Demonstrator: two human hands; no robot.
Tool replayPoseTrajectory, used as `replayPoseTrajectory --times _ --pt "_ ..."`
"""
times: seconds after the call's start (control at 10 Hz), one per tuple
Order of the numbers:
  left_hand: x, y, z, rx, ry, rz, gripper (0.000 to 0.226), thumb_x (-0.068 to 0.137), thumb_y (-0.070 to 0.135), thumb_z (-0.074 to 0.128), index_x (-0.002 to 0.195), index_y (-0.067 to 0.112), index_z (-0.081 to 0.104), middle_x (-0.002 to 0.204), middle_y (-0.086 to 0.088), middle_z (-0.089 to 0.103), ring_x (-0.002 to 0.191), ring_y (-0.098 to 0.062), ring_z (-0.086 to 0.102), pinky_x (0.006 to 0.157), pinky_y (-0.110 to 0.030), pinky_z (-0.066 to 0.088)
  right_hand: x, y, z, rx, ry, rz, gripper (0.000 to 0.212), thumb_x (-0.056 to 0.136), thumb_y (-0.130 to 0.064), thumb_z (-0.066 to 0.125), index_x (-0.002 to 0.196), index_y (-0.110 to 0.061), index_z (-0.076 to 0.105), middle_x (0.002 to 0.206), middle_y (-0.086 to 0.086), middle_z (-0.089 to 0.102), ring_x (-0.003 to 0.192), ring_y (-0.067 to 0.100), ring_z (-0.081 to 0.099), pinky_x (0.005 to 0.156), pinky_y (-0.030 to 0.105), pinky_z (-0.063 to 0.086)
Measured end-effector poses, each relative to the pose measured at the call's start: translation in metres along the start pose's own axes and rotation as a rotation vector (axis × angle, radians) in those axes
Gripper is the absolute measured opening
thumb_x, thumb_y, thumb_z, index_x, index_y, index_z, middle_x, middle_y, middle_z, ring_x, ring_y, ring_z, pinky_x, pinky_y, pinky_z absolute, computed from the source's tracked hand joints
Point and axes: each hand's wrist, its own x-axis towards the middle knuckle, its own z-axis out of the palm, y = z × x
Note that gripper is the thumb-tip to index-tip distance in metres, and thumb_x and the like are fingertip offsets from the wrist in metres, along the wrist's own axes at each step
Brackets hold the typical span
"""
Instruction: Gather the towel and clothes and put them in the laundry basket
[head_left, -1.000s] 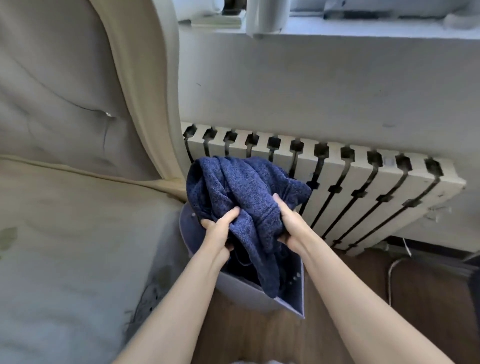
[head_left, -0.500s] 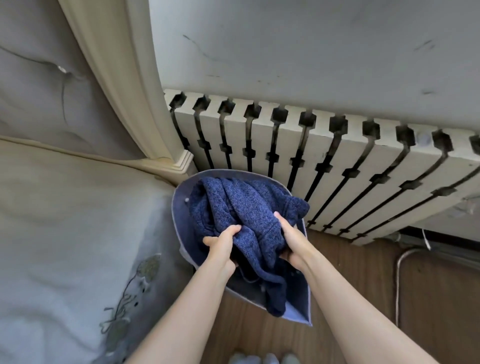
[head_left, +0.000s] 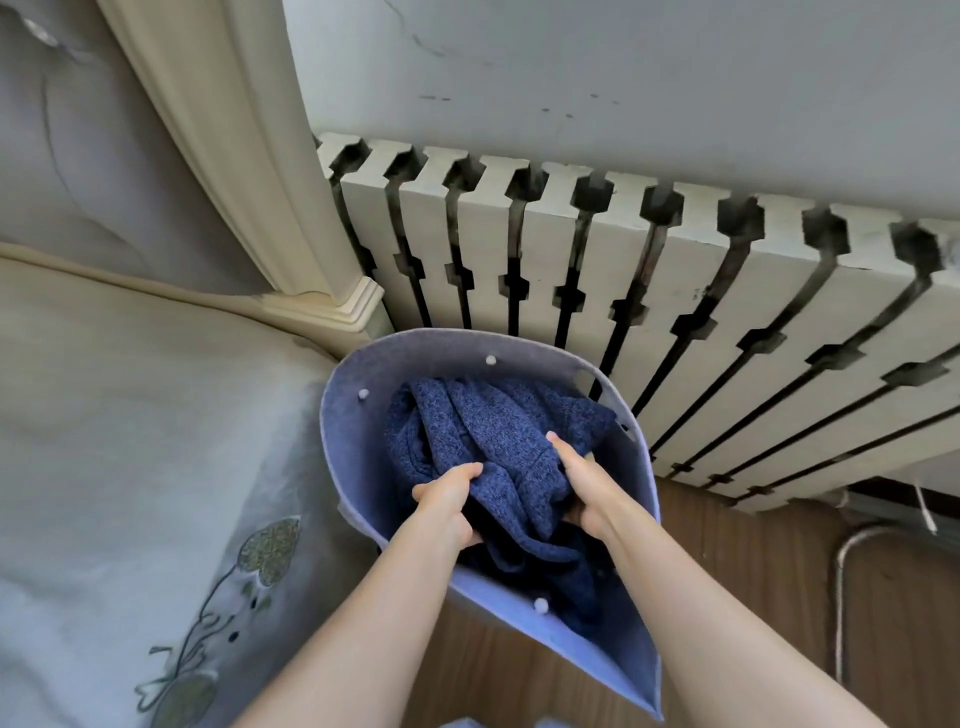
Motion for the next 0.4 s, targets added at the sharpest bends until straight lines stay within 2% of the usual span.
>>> replayPoseTrajectory --times 0.1,0.2,0.3,0.4 --pt "0.023 -0.002 0.0 0.015 -0.021 -0.024 0.083 0.055 0.022 0.079 0.131 0.021 0.046 0.119 -0.016 0.063 0.095 -0.039 0.065 0.057 -0.057 0.054 0.012 0.006 0.001 0.0 0.002 0.006 0.059 0.086 -0.042 0.062 0.138 -0.021 0.041 0.127 0.008 0.063 0.109 0.028 0.064 0.091 0.048 0.052" --pt "0.034 -0.003 0.001 0.023 -0.027 -0.015 0.07 0.066 0.024 0.076 0.129 0.018 0.047 0.116 -0.016 0.066 0.093 -0.037 0.066 0.054 -0.051 0.055 0.017 0.007 0.003 0.001 0.01 0.019 0.054 0.09 -0.037 0.058 0.137 -0.02 0.036 0.131 0.009 0.059 0.113 0.029 0.061 0.093 0.05 0.052" --pt "0.007 0.002 0.005 -0.023 -0.05 0.021 0.058 0.076 0.018 0.07 0.13 0.012 0.048 0.118 -0.016 0.066 0.094 -0.033 0.065 0.062 -0.044 0.054 0.021 0.008 0.002 -0.092 0.007 0.07 0.065 0.087 -0.044 0.059 0.14 -0.021 0.03 0.137 0.008 0.051 0.116 0.03 0.057 0.077 0.046 0.058" --pt "-0.015 0.005 0.014 0.033 -0.053 0.102 0.054 0.087 0.011 0.062 0.138 0.009 0.042 0.142 -0.013 0.048 0.121 -0.031 0.05 0.089 -0.05 0.048 0.016 0.011 0.0 -0.235 0.019 0.104 0.066 0.091 -0.042 0.055 0.145 -0.021 0.025 0.143 0.013 0.044 0.127 0.032 0.046 0.077 0.044 0.056"
